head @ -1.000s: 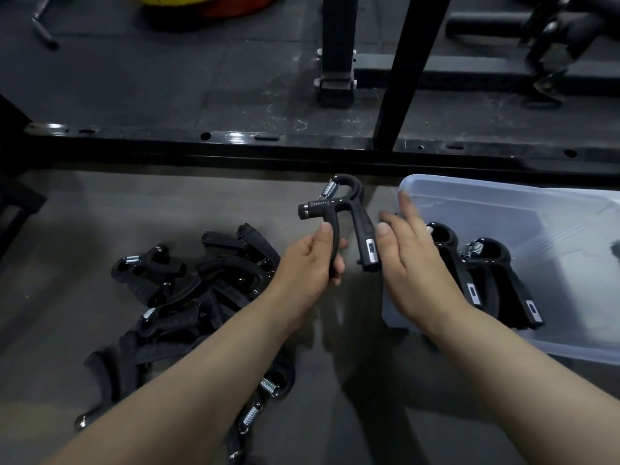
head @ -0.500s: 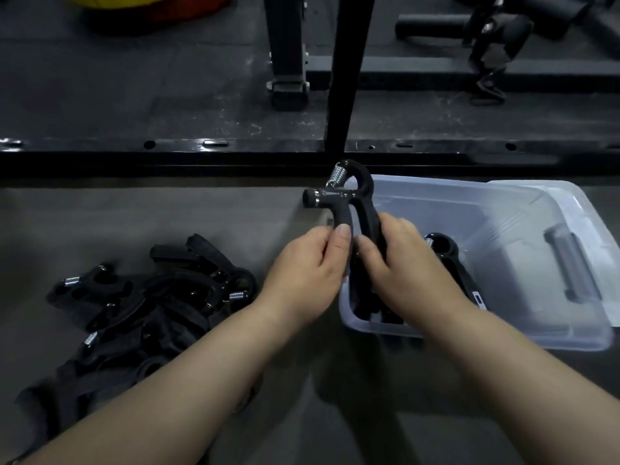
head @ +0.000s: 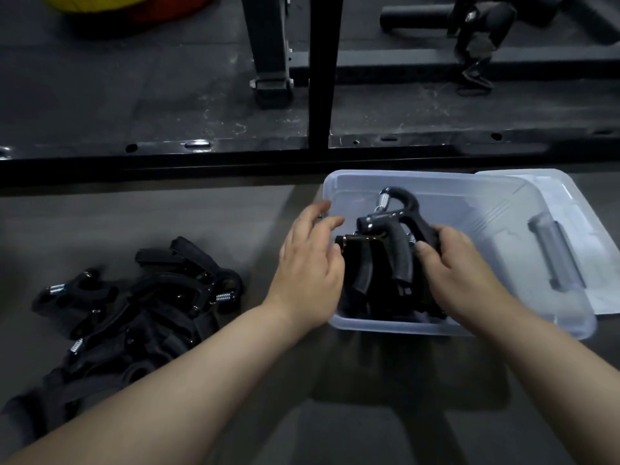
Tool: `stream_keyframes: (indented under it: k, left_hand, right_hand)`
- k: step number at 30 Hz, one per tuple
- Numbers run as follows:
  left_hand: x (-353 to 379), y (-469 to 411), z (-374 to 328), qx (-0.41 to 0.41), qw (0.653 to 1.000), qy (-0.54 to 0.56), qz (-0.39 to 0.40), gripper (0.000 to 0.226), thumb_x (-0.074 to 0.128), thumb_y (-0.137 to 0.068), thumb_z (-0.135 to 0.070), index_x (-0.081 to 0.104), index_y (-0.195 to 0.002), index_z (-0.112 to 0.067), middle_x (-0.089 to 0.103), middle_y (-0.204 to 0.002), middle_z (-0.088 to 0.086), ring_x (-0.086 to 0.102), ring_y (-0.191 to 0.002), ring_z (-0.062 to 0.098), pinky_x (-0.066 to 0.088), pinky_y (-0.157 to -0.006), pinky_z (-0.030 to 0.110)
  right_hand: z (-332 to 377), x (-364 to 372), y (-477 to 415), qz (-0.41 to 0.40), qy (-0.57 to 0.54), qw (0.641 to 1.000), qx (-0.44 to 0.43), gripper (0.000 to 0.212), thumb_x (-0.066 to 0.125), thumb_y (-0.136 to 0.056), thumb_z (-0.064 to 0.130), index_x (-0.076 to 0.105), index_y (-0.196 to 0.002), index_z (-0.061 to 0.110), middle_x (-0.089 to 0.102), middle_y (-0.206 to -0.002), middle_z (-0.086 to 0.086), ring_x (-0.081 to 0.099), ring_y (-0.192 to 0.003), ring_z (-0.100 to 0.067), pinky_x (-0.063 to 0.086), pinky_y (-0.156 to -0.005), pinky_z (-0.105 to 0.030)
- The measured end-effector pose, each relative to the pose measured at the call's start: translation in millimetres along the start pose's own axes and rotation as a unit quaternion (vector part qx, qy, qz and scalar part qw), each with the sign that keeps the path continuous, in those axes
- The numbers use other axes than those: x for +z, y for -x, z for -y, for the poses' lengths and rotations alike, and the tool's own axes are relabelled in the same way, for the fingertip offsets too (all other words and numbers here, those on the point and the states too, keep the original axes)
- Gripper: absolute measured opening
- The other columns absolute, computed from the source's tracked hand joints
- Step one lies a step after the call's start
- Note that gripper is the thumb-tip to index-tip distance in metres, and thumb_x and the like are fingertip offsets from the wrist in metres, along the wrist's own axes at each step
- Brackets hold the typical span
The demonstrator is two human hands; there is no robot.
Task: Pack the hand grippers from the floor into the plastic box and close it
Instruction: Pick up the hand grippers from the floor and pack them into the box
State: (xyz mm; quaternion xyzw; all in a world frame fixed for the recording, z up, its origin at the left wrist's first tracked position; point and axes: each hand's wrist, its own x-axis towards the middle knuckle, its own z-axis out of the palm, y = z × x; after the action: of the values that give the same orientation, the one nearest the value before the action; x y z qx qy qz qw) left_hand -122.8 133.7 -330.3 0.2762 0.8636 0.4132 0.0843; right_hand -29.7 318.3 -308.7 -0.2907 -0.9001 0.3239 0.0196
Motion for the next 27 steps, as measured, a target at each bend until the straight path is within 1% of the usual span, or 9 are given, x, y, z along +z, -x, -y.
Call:
stream_keyframes:
  k: [3,4,7,9,11,15,17,23,27]
  left_hand:
    - [0.2,-0.7,1.3,0.0,1.0,0.007,0.003,0.036,0.045,-0.096,-0.013,0.05,-0.13,-0.022,0.027,-0.151,-0.011,0.025,-0.139,0.005,0.026,-0.116,0.039]
    - [0.2,-0.8,1.4,0.001,1.0,0.009,0.005,0.036,0.044,-0.096,-0.014,0.05,-0.13,-0.023,0.026,-0.151,-0.012,0.025,-0.139,0.005,0.026,-0.116,0.04]
    - [1.1,-1.2,3.3,0.008,1.0,0.019,0.003,0.035,0.043,-0.096,-0.015,0.05,-0.129,-0.024,0.025,-0.151,-0.012,0.026,-0.139,0.006,0.029,-0.115,0.043]
    - [2.1,-1.3,5.6,0.014,1.0,0.024,-0.002,0.035,0.042,-0.094,-0.017,0.05,-0.128,-0.023,0.025,-0.15,-0.012,0.028,-0.139,0.008,0.03,-0.114,0.044]
    - [2.5,-1.2,6.7,0.015,0.999,0.028,-0.005,0.036,0.042,-0.094,-0.017,0.051,-0.128,-0.022,0.026,-0.149,-0.012,0.029,-0.139,0.008,0.031,-0.114,0.044]
    - [1.2,-0.3,5.6,0.016,0.999,0.036,-0.001,0.035,0.044,-0.096,-0.014,0.05,-0.129,-0.022,0.026,-0.15,-0.012,0.026,-0.14,0.007,0.03,-0.115,0.041]
    - [0.7,0.2,4.8,0.015,0.999,0.037,-0.001,0.035,0.044,-0.096,-0.014,0.05,-0.129,-0.023,0.026,-0.15,-0.013,0.026,-0.139,0.006,0.029,-0.115,0.04]
    - [0.4,0.6,3.8,0.004,0.999,0.048,0.003,0.035,0.044,-0.096,-0.013,0.05,-0.129,-0.024,0.025,-0.15,-0.015,0.026,-0.138,0.004,0.03,-0.115,0.042]
    - [1.2,0.6,4.3,0.004,0.999,0.048,0.001,0.035,0.044,-0.096,-0.014,0.05,-0.128,-0.024,0.026,-0.15,-0.015,0.026,-0.138,0.005,0.03,-0.114,0.044]
  right_hand:
    - [8.0,8.9,-3.5,0.043,0.029,0.997,0.055,0.021,0.044,-0.097,0.038,0.053,-0.097,0.019,0.058,-0.102,-0.008,0.057,-0.093,-0.03,0.047,-0.079,-0.04]
    - [9.9,12.5,-5.8,0.05,0.037,0.995,0.075,0.024,0.042,-0.095,0.041,0.051,-0.094,0.019,0.059,-0.102,-0.01,0.058,-0.092,-0.033,0.048,-0.08,-0.042]
    - [17.3,21.6,-9.2,0.069,0.047,0.989,0.118,0.029,0.041,-0.097,0.041,0.05,-0.103,0.014,0.058,-0.112,-0.015,0.057,-0.099,-0.036,0.047,-0.083,-0.041]
    - [21.1,26.6,-8.1,0.078,0.067,0.988,0.119,0.032,0.041,-0.099,0.038,0.049,-0.111,0.009,0.054,-0.119,-0.019,0.054,-0.107,-0.038,0.045,-0.085,-0.04]
    - [23.9,29.5,-3.1,0.071,0.101,0.986,0.113,0.033,0.041,-0.1,0.035,0.048,-0.114,0.006,0.05,-0.122,-0.02,0.05,-0.113,-0.039,0.042,-0.087,-0.042]
    - [29.8,29.1,5.9,0.069,0.18,0.977,0.095,0.041,0.045,-0.097,0.038,0.047,-0.125,0.008,0.042,-0.13,-0.017,0.04,-0.122,-0.037,0.04,-0.095,-0.044]
    - [30.8,28.3,7.1,0.063,0.207,0.973,0.086,0.044,0.047,-0.095,0.04,0.047,-0.127,0.008,0.042,-0.13,-0.017,0.041,-0.122,-0.037,0.04,-0.096,-0.043]
    - [30.6,30.2,6.6,0.056,0.173,0.979,0.092,0.041,0.042,-0.1,0.037,0.048,-0.124,0.005,0.041,-0.129,-0.019,0.042,-0.12,-0.04,0.04,-0.096,-0.045]
    - [32.6,30.4,5.7,0.06,0.17,0.979,0.093,0.043,0.038,-0.101,0.042,0.049,-0.123,0.007,0.041,-0.13,-0.017,0.043,-0.121,-0.038,0.04,-0.091,-0.044]
